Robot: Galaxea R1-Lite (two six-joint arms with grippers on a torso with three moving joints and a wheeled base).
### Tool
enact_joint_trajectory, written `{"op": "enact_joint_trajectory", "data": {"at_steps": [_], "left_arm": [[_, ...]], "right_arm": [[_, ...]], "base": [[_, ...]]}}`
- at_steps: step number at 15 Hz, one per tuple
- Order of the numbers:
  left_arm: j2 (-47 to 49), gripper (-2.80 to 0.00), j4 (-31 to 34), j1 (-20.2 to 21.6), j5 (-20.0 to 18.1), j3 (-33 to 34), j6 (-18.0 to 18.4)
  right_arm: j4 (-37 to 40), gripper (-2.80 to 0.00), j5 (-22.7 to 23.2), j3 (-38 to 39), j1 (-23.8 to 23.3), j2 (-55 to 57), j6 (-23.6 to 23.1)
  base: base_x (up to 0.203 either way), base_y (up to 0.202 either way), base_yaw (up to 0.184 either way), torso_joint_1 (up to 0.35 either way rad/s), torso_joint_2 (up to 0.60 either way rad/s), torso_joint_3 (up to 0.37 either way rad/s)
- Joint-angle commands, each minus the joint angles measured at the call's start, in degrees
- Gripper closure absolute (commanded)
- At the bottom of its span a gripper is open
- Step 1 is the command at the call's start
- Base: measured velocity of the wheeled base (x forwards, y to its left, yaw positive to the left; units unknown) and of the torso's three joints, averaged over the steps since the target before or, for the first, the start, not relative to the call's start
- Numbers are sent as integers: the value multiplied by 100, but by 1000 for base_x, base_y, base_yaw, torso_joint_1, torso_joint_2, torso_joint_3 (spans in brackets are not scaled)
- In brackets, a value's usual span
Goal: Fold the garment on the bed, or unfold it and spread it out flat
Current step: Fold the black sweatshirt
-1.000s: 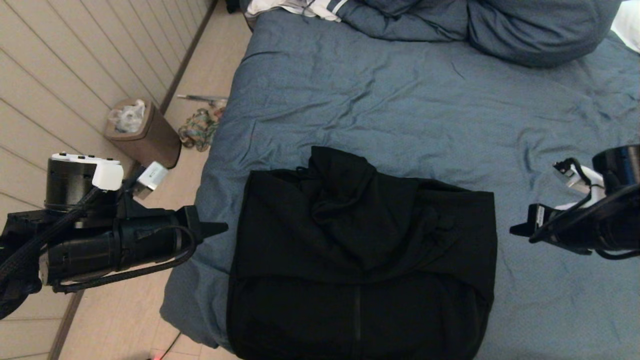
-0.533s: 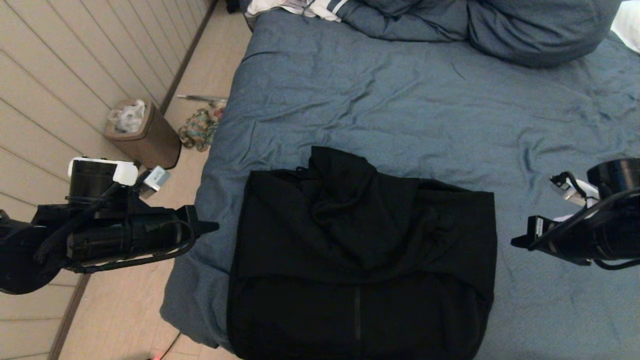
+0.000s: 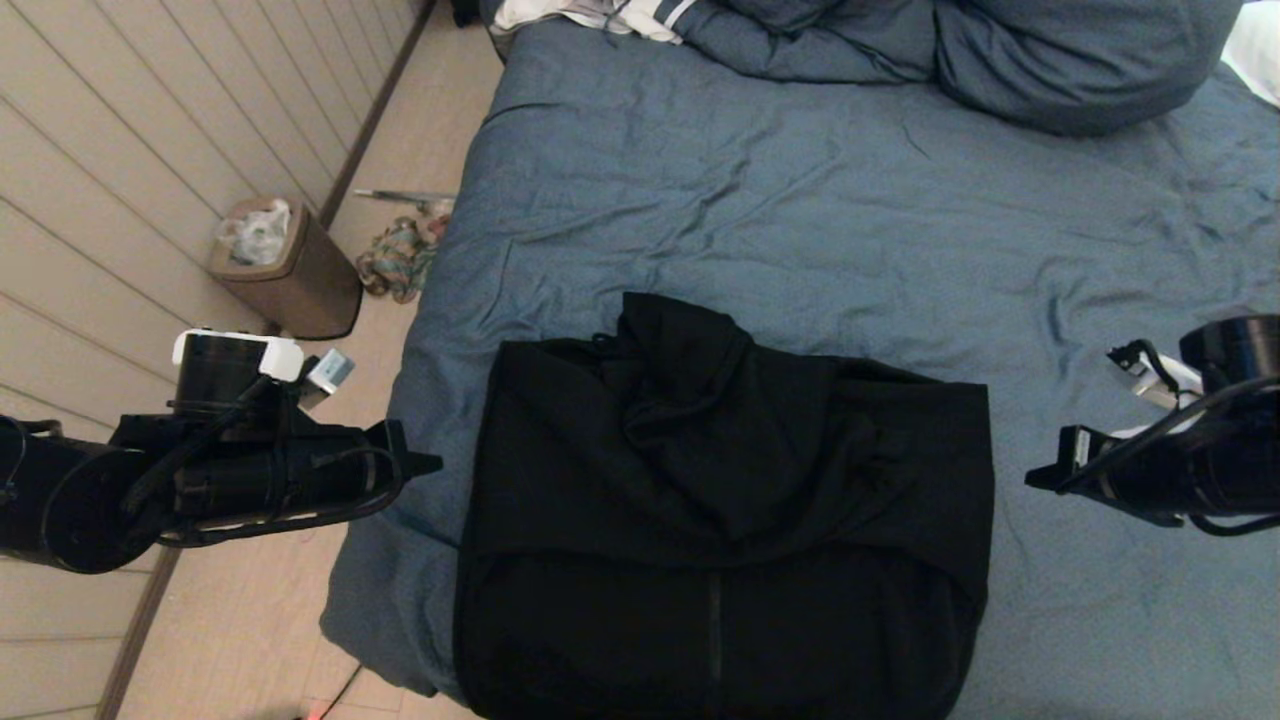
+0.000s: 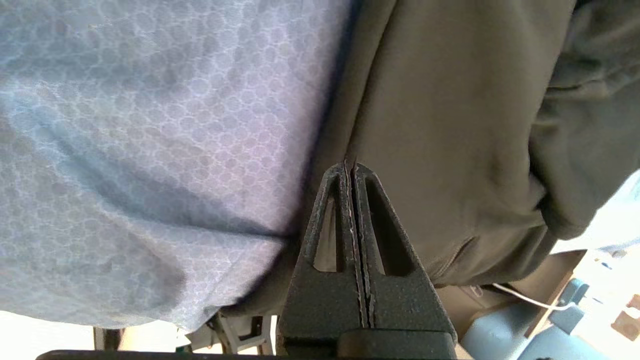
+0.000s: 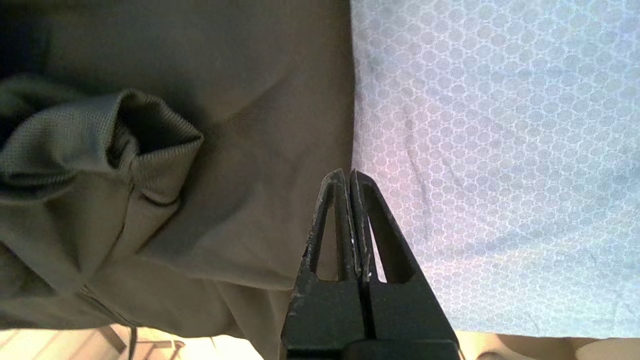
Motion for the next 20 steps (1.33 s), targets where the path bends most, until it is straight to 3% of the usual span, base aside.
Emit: {"op": "enact_joint_trajectory", "data": {"at_steps": [1,3,4,11,15,17,20], "left_arm": [[79,0,-6,45,-10,-38,-18],[143,0,1,47,-15,-96,-14],[142,0,-5,45,-11,-88,-9],[218,0,6,45,-86,-177,8],[532,0,115,22,-98,-808,306],[473,0,461,-22,-131,-1088,559],[672,0,548,-115,-359,-1551,614]], "right_arm": [[-8,0,2,-42,1,77,34],[-42,0,-3,-19,-1,69,33],[-51,-280,-7,19,1,43,34],[-535,-280,2,213,1,-1,43],[-535,-280,2,248,1,-19,51],[-535,-280,2,248,1,-10,52],[-535,-280,2,249,10,-10,52]], "base": [[0,0,0,0,0,0],[0,0,0,0,0,0],[0,0,0,0,0,0],[0,0,0,0,0,0],[0,0,0,0,0,0],[0,0,0,0,0,0],[0,0,0,0,0,0]]}}
